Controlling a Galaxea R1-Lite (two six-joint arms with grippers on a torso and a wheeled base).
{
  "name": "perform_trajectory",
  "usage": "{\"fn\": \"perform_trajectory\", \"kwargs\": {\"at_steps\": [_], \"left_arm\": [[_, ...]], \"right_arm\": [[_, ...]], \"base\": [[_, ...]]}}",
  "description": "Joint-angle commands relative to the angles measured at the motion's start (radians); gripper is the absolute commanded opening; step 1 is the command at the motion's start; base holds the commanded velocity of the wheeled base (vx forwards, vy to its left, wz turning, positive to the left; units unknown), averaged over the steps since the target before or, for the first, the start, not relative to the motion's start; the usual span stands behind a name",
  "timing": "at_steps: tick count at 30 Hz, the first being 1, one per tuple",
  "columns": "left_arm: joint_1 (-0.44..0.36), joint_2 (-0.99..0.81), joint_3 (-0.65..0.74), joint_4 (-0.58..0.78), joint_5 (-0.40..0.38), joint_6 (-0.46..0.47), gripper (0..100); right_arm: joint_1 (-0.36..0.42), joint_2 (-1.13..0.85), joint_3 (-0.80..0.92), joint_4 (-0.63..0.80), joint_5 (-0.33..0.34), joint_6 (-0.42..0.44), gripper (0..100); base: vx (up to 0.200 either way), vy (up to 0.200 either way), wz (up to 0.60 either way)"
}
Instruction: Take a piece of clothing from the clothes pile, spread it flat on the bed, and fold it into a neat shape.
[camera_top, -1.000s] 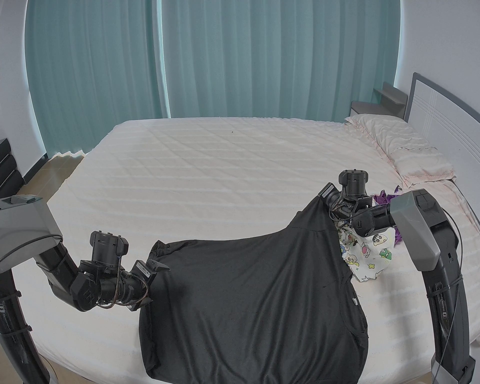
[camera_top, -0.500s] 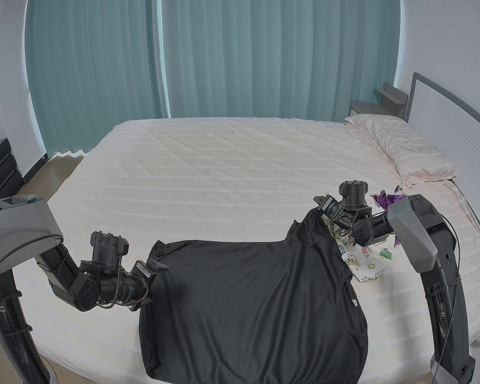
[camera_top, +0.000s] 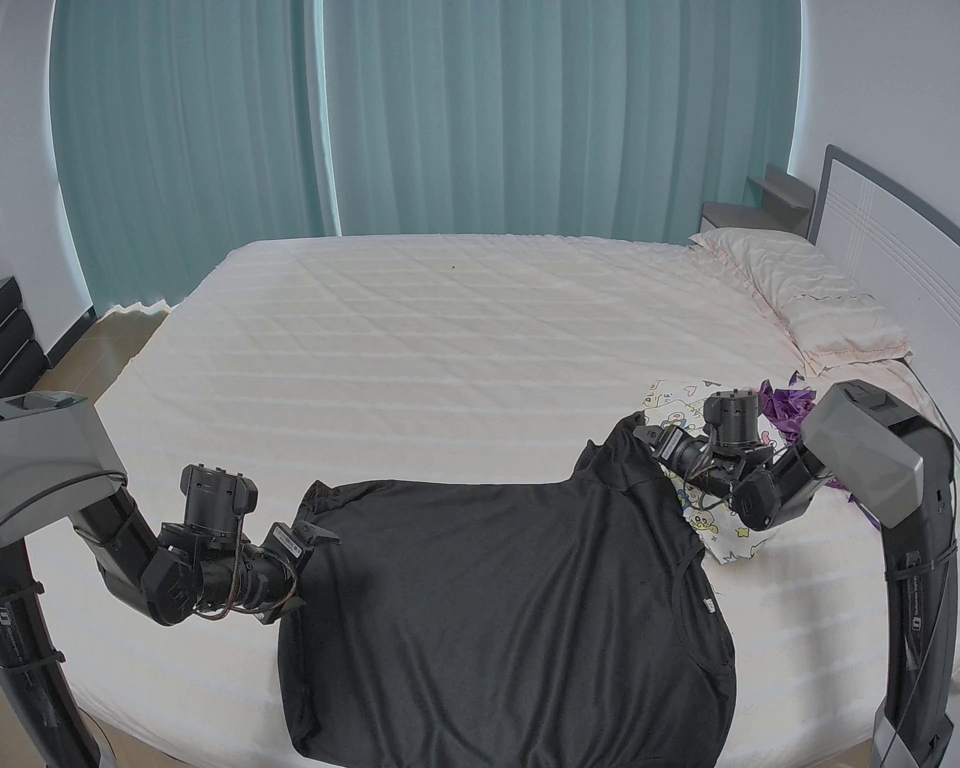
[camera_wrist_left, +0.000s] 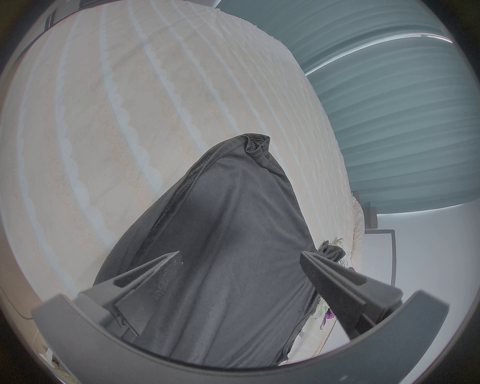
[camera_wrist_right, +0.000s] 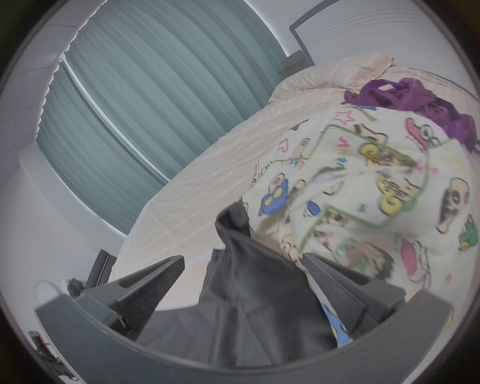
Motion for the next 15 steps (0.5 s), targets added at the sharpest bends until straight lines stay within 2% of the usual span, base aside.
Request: {"fn": "perform_trajectory", "kwargs": {"at_steps": [1, 6, 8, 15], "left_arm": [[-0.01, -0.006, 0.027, -0.039, 0.003, 0.007, 100], [-0.002, 0.007, 0.008, -0.087, 0.011, 0.0, 100], [0.016, 0.024, -0.027, -0.122, 0.014, -0.001, 100], [0.022, 0.07, -0.128, -0.121, 0.086, -0.035, 100]], "right_arm": [[0.003, -0.22, 0.317, -0.155, 0.053, -0.001, 100], [0.003, -0.252, 0.418, -0.217, 0.053, 0.0, 100], [0.006, -0.267, 0.472, -0.244, 0.053, 0.025, 100], [0.031, -0.322, 0.558, -0.272, 0.053, 0.128, 100]], "base": [[-0.2, 0.0, 0.0], [-0.2, 0.0, 0.0], [0.0, 0.0, 0.0], [0.0, 0.0, 0.0]]}}
